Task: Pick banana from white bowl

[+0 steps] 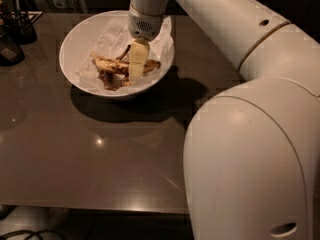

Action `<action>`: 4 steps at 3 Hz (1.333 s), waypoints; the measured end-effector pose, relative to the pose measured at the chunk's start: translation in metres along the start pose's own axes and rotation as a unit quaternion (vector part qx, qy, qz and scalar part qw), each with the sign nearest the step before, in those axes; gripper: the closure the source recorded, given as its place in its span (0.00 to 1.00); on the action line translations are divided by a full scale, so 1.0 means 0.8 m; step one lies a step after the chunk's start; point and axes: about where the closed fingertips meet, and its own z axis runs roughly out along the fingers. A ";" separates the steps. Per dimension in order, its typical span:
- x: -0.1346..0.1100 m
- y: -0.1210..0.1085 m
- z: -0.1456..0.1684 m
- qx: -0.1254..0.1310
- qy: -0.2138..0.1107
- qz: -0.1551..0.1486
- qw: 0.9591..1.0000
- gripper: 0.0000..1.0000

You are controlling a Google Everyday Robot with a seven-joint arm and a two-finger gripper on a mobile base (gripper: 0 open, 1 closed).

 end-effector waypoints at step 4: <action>0.012 0.011 0.020 0.012 0.029 0.003 1.000 0.62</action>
Offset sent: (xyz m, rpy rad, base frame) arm -0.0163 -0.0084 -0.0243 -0.0852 0.0405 -0.0157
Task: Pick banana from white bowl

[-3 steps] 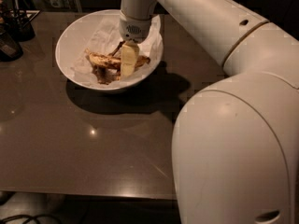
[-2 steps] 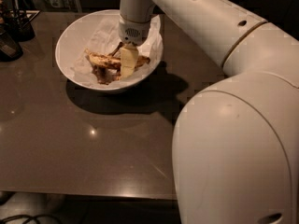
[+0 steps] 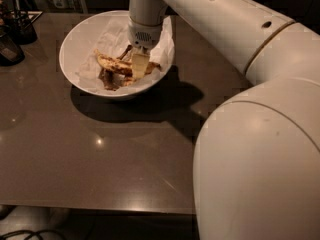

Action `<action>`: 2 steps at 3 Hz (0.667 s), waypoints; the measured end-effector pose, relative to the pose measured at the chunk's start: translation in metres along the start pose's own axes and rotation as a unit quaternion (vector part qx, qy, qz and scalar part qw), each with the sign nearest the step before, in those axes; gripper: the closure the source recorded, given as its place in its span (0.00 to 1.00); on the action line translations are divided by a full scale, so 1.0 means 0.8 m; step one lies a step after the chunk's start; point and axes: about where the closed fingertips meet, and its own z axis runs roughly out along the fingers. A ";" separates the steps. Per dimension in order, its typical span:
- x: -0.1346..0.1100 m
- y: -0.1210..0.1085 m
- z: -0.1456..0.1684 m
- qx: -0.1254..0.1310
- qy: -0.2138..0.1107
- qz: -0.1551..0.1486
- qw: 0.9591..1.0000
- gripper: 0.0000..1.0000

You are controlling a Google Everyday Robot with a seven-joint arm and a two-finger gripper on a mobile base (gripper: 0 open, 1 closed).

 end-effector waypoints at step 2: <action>0.003 -0.001 -0.007 0.007 -0.023 -0.004 1.000 1.00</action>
Offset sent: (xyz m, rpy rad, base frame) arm -0.0025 -0.0125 0.0153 0.0907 -0.0321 0.0196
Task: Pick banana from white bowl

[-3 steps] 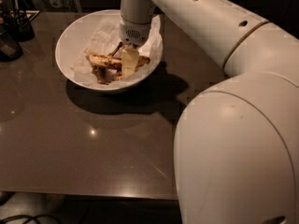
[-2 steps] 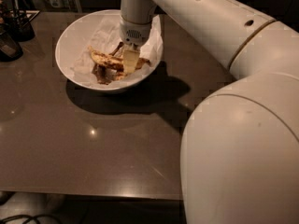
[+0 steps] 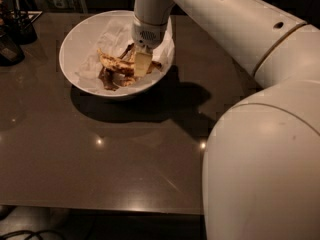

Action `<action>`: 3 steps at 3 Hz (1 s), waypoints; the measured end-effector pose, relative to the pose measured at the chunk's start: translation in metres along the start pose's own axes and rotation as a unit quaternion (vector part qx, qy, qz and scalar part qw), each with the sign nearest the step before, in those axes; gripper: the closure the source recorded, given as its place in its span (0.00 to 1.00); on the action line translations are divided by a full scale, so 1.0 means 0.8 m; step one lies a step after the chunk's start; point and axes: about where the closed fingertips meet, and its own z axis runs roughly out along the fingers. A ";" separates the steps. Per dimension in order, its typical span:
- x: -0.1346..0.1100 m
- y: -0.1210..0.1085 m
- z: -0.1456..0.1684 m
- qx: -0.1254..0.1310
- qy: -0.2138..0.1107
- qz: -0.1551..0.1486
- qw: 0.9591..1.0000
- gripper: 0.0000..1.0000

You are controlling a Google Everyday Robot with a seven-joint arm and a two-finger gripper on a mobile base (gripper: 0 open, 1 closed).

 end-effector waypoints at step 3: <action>0.021 0.014 -0.057 0.050 -0.099 -0.025 0.994 1.00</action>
Offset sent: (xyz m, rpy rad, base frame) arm -0.0385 -0.0463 0.0786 0.3112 -0.2253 0.0933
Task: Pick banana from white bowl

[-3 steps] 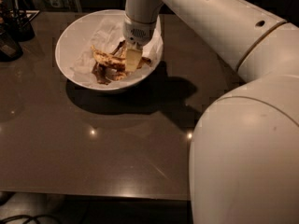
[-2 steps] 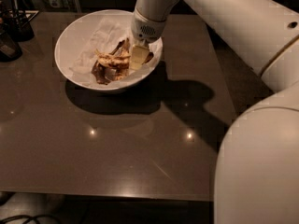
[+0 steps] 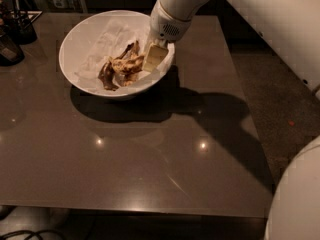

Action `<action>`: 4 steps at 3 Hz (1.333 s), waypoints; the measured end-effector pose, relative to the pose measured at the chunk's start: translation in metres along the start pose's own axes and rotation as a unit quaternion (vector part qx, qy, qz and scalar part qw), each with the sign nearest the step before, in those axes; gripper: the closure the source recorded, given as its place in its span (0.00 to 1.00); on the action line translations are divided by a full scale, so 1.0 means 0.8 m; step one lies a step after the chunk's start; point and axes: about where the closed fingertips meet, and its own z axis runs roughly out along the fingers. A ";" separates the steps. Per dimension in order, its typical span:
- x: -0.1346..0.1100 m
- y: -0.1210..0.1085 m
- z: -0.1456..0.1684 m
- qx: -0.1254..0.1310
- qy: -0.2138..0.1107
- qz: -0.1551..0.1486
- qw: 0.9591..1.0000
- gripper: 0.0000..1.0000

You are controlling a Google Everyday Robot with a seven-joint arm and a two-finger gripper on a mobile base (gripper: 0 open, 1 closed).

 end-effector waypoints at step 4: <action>-0.029 0.016 -0.043 0.023 -0.147 -0.055 0.987 1.00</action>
Offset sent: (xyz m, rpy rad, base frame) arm -0.0177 0.0082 0.0467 0.2180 -0.0929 0.1241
